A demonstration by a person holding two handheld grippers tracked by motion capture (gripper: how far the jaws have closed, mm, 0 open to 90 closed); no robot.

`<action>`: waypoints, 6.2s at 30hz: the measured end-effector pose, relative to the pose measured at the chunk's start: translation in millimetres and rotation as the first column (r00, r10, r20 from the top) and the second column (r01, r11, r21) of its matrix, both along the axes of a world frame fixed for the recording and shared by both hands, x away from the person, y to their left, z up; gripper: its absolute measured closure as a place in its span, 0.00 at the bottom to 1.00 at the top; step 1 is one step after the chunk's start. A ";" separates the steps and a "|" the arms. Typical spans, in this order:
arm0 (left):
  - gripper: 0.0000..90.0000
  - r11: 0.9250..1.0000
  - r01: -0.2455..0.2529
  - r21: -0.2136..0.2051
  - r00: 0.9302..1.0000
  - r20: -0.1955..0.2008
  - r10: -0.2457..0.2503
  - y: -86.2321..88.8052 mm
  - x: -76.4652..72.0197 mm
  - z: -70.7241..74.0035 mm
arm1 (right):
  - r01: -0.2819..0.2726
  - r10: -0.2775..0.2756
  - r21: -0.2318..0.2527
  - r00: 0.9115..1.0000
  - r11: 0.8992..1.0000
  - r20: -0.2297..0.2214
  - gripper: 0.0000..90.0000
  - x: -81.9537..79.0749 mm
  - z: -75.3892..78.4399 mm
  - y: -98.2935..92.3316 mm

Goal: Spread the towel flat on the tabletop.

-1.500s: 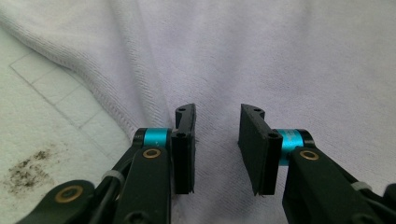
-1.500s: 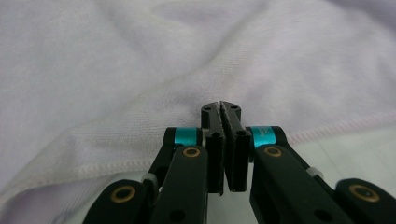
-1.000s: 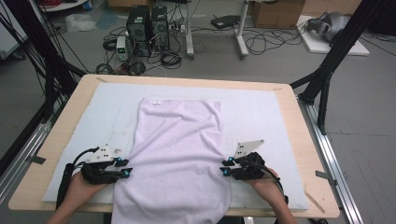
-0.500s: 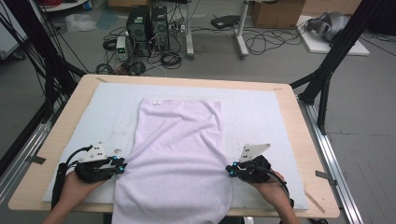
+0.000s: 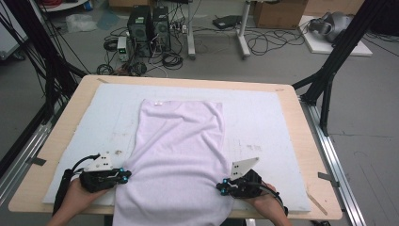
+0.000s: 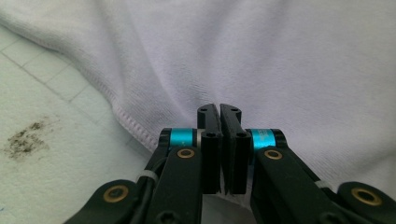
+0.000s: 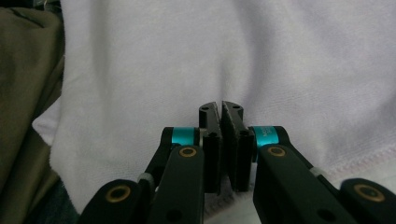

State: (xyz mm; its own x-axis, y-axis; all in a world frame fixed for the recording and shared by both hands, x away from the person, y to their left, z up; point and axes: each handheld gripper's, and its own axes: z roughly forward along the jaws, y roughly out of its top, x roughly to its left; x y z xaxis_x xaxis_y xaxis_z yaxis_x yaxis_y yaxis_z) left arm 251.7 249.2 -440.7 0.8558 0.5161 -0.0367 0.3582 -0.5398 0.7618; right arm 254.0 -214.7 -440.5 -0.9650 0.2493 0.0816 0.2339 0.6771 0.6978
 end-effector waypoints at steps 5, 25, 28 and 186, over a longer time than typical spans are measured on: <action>0.95 0.999 0.023 -0.047 0.999 0.025 -0.022 6.9 -16.3 11.4 | -0.067 0.067 0.023 0.998 0.997 0.005 0.96 -18.7 9.8 -1.3; 0.81 0.996 0.075 -0.041 0.997 0.020 -0.075 -1.8 -23.6 9.9 | -0.041 0.038 0.046 0.997 0.998 0.061 0.86 -12.1 13.8 5.6; 0.73 0.991 0.116 -0.068 0.993 0.025 -0.114 -11.0 -26.7 14.6 | -0.081 0.073 0.086 0.993 0.993 0.092 0.78 -19.0 22.6 16.7; 1.00 0.891 -0.392 -0.228 0.919 -0.143 0.368 -54.0 202.8 2.2 | 0.145 -0.151 0.054 0.978 0.988 0.144 0.57 99.0 42.1 -2.8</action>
